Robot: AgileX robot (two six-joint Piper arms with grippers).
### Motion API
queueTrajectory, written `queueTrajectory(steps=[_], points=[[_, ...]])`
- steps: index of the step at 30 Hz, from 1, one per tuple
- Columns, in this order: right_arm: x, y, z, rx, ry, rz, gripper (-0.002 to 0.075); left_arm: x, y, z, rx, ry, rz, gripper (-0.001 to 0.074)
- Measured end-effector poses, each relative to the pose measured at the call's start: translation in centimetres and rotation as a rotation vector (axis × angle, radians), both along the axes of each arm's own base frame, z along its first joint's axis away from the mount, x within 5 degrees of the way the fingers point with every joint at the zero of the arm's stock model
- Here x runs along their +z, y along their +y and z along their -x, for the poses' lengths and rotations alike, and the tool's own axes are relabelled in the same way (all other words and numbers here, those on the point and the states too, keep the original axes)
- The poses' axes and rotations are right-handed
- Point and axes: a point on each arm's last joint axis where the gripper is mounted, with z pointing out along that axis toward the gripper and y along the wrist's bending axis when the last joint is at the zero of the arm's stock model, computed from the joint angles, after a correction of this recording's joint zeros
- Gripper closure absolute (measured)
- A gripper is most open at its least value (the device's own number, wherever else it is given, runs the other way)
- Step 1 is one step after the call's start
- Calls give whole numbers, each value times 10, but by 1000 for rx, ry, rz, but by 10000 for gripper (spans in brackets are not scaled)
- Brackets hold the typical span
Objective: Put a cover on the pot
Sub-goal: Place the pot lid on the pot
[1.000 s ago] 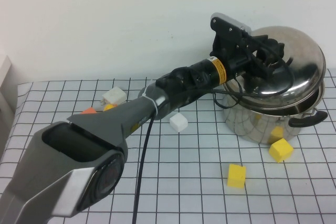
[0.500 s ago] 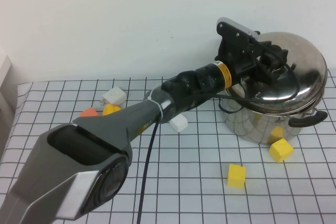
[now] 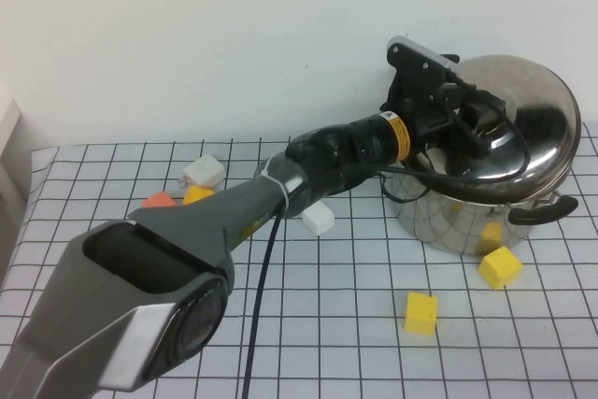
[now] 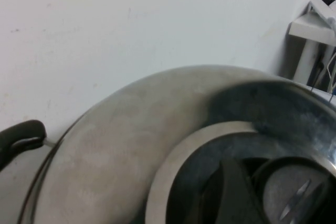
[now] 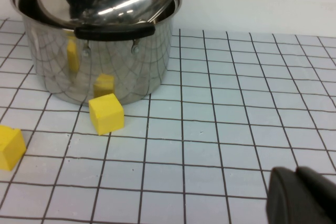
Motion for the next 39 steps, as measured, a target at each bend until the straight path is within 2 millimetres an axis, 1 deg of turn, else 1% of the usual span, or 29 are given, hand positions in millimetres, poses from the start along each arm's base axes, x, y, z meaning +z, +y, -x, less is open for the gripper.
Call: queueTrajectory(steps=[3,6,9,12,14,20,39], points=[[0,0,0,0,0,0,717,3,0,-1,6,17,-12,402],[0,0,0,0,0,0,717,11,-2,-4,20,28,-37,402],[0,0,0,0,0,0,717,22,-3,-6,30,38,-49,402],[0,0,0,0,0,0,717,37,-3,-9,36,49,-55,402],[0,0,0,0,0,0,717,42,-3,-9,33,60,-78,402],[0,0,0,0,0,0,717,40,-3,-8,25,83,-118,402],[0,0,0,0,0,0,717,40,-4,-6,9,106,-111,402]])
